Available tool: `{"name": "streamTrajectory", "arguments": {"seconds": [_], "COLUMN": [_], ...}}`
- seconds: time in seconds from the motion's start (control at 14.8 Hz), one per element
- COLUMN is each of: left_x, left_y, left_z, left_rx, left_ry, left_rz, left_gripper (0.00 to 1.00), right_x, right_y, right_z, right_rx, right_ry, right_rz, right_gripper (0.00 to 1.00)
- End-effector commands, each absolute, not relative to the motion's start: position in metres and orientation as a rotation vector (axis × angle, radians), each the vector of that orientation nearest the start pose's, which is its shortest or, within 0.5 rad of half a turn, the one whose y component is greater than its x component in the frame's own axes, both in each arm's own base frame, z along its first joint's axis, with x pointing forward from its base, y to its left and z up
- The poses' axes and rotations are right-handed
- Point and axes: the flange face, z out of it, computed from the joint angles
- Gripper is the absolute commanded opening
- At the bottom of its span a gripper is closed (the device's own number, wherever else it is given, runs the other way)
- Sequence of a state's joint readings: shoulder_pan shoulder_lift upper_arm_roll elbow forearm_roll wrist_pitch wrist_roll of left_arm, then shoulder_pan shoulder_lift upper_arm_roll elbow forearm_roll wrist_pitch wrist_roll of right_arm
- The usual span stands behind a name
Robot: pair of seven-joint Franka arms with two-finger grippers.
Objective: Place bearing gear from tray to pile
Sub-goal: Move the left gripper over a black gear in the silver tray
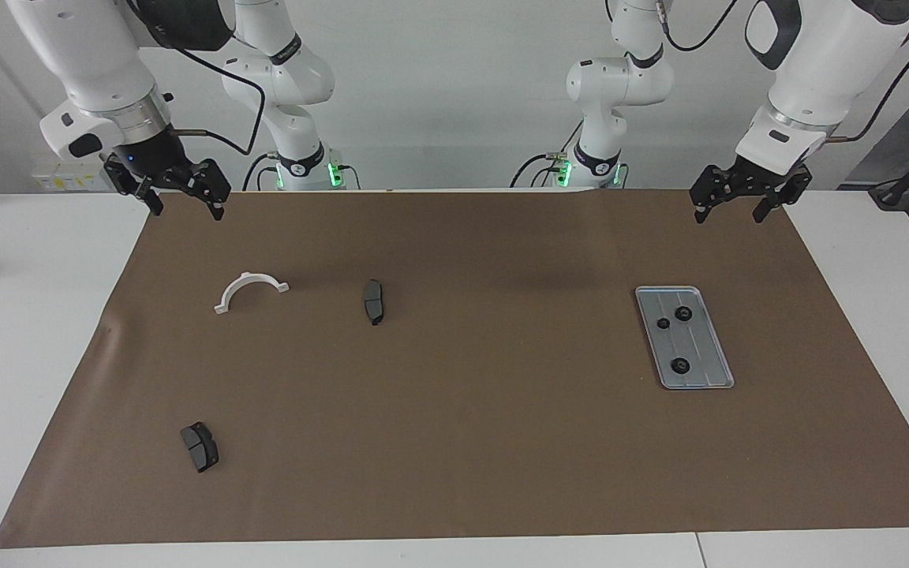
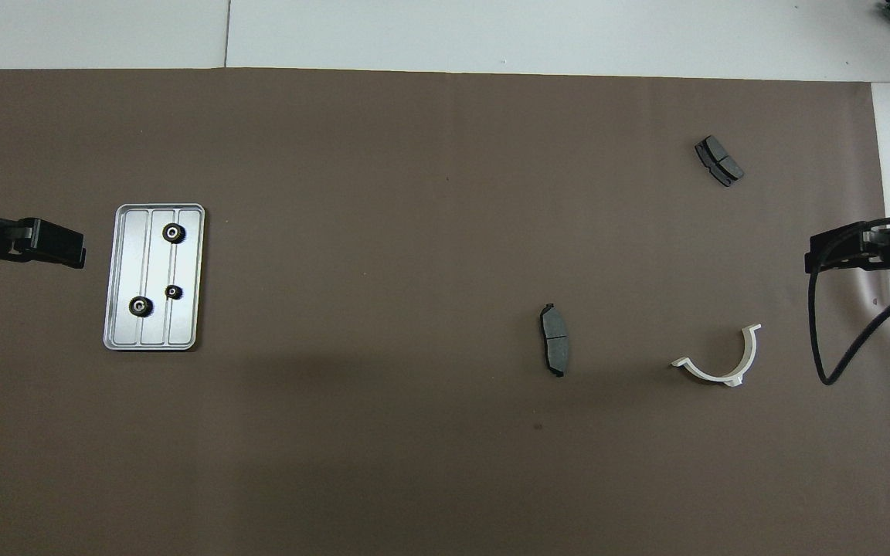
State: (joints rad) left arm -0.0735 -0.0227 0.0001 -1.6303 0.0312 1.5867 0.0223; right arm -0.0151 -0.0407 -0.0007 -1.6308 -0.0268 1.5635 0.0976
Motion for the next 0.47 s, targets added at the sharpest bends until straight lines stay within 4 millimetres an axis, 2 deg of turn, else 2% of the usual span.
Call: {"name": "streamTrajectory", "arguments": {"seconds": [0.0, 0.41], "left_x": [0.5355, 0.5331], "left_y": [-0.0356, -0.0411], "left_z": [0.6078, 0.609], "left_rx": [-3.125, -3.124], "left_ry": [0.171, 0.152], "left_rz": [0.005, 0.009], "left_gripper": [1.0, 1.0], "right_x": [0.5356, 0.5356], "right_y": [-0.0099, -0.0099], "right_z": [0.6189, 0.6189], "right_rx": [-3.159, -3.159], "right_ry": [0.194, 0.194], "right_rz": [0.027, 0.027], "right_gripper": [1.0, 1.0]}}
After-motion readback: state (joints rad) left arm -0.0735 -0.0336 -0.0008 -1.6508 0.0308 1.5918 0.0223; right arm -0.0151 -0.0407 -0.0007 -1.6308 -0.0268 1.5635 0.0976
